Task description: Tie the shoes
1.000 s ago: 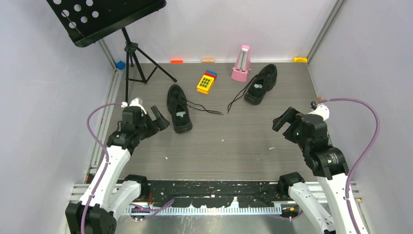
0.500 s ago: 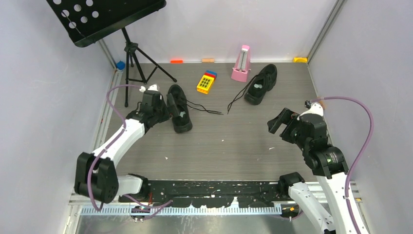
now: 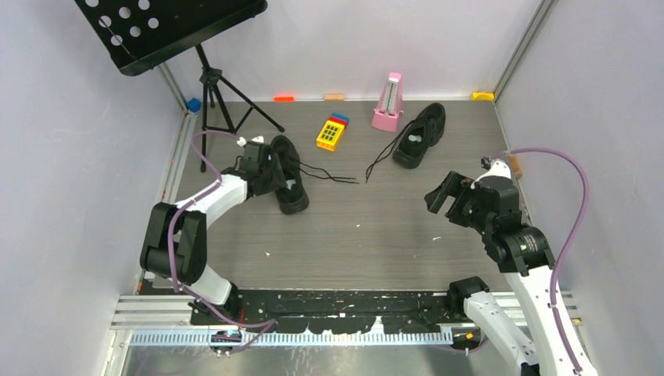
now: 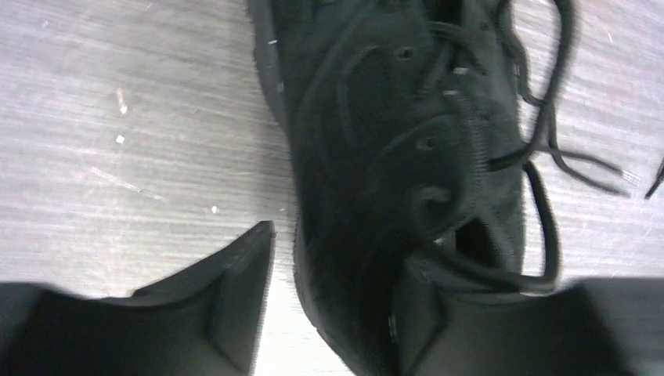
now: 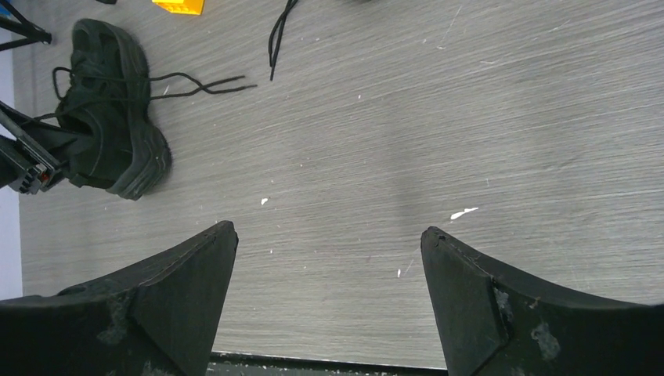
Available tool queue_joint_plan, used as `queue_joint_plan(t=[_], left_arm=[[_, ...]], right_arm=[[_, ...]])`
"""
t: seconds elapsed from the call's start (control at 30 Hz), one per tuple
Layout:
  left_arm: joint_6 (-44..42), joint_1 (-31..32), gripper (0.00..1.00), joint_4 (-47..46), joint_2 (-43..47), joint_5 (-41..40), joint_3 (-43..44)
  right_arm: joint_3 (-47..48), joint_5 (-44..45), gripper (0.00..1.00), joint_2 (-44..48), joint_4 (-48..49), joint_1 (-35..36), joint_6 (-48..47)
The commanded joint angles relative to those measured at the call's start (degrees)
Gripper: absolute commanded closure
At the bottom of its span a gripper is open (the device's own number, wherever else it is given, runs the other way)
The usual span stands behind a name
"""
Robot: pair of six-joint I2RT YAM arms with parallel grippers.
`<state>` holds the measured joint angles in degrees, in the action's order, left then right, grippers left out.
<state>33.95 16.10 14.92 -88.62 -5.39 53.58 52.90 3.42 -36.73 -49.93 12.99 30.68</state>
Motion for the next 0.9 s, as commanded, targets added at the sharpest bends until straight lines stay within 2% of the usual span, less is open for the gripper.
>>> queue_joint_plan(t=[0.0, 0.03, 0.1, 0.13, 0.3, 0.4, 0.5, 0.57, 0.63, 0.73, 0.87], left_arm=[[-4.1, 0.0, 0.61, -3.3, -0.2, 3.3, 0.5], [-5.3, 0.0, 0.69, -2.8, 0.1, 4.2, 0.4], [-7.3, 0.3, 0.94, -2.7, 1.6, 7.5, -0.6], [-7.8, 0.8, 1.00, -2.4, 2.7, 8.3, -1.4], [-9.2, 7.0, 1.00, -0.7, 12.0, 6.3, -6.7], [-9.2, 11.8, 1.00, 2.4, 18.8, 2.0, -9.3], [-7.6, 14.8, 1.00, 5.7, 25.2, 1.6, -11.6], [-6.6, 16.2, 1.00, 7.9, 28.7, 1.0, -13.0], [-5.6, 17.0, 1.00, 10.3, 31.0, 0.4, -14.1], [-3.9, 17.4, 1.00, 12.7, 34.0, -1.8, -16.2], [-3.9, 17.3, 1.00, 13.9, 39.1, -4.3, -16.8]], right_arm=[[1.6, -4.6, 0.09, -2.4, 3.4, -0.1, -1.3], [1.5, -5.3, 0.10, -2.7, 3.7, -0.1, -1.3], [1.2, -6.6, 0.10, -3.1, 4.6, -0.1, -1.3], [1.0, -7.8, 0.11, -3.3, 5.0, -0.1, -1.5], [-1.8, -19.6, 0.16, -4.8, 10.0, 0.0, -2.1], [-5.2, -23.8, 0.19, -4.6, 15.1, 0.3, -0.4], [-8.3, -26.3, 0.20, -4.9, 20.0, 1.7, 0.1], [-9.5, -26.0, 0.16, -6.6, 21.6, 3.8, -0.2], [-10.2, -23.4, 0.05, -9.8, 23.0, 7.6, -1.0], [-9.7, -16.7, 0.04, -15.5, 23.8, 14.6, -2.1], [-9.0, -14.3, 0.05, -22.0, 30.7, 23.5, -7.0]])
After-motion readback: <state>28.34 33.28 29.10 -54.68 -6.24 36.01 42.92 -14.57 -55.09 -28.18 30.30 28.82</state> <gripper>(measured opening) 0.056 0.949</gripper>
